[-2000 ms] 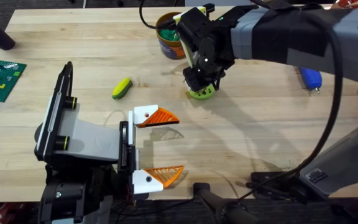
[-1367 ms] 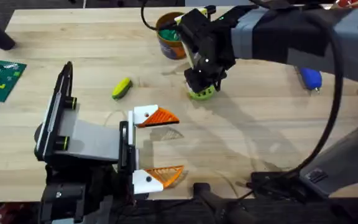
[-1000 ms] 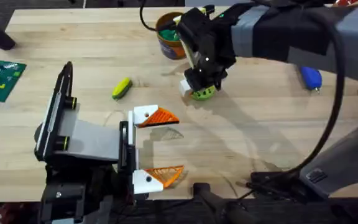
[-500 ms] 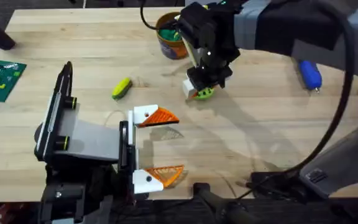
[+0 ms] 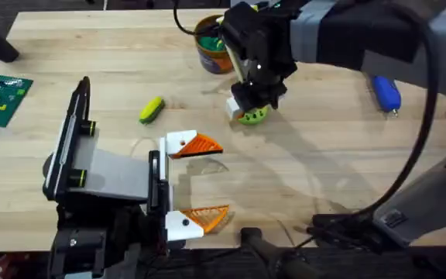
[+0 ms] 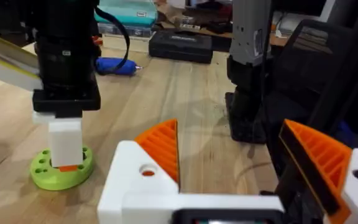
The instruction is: Pick up the gripper from the table and insert it into the empty holder that is missing its gripper. Then pick up a screw, insert it into the mounting hole, and use the screwdriver to tighten it. Finally, clean up the table by picking up the vegetable and placing it into the bucket.
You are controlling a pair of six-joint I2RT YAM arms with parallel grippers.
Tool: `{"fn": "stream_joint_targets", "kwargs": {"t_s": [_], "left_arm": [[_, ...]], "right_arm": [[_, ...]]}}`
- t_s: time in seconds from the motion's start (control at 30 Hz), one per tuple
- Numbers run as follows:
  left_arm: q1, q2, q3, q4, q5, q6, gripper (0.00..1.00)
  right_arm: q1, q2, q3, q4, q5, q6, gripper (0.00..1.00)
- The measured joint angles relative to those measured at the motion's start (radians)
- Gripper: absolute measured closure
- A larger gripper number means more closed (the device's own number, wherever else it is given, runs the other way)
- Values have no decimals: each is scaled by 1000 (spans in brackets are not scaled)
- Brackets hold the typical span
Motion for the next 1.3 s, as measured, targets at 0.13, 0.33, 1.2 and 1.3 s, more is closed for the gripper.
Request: {"fn": "stream_joint_targets", "kwargs": {"t_s": [0.13,0.33,1.2,1.3], "left_arm": [[0,0,0,0,0,0,12],[0,0,0,0,0,0,12],[0,0,0,0,0,0,12],[0,0,0,0,0,0,12]], "right_arm": [[0,7,-4,-12,0,1,426],[0,7,-9,1,0,7,419],[-5,5,-62,53,16,19,991],[-5,5,-62,53,16,19,993]]}}
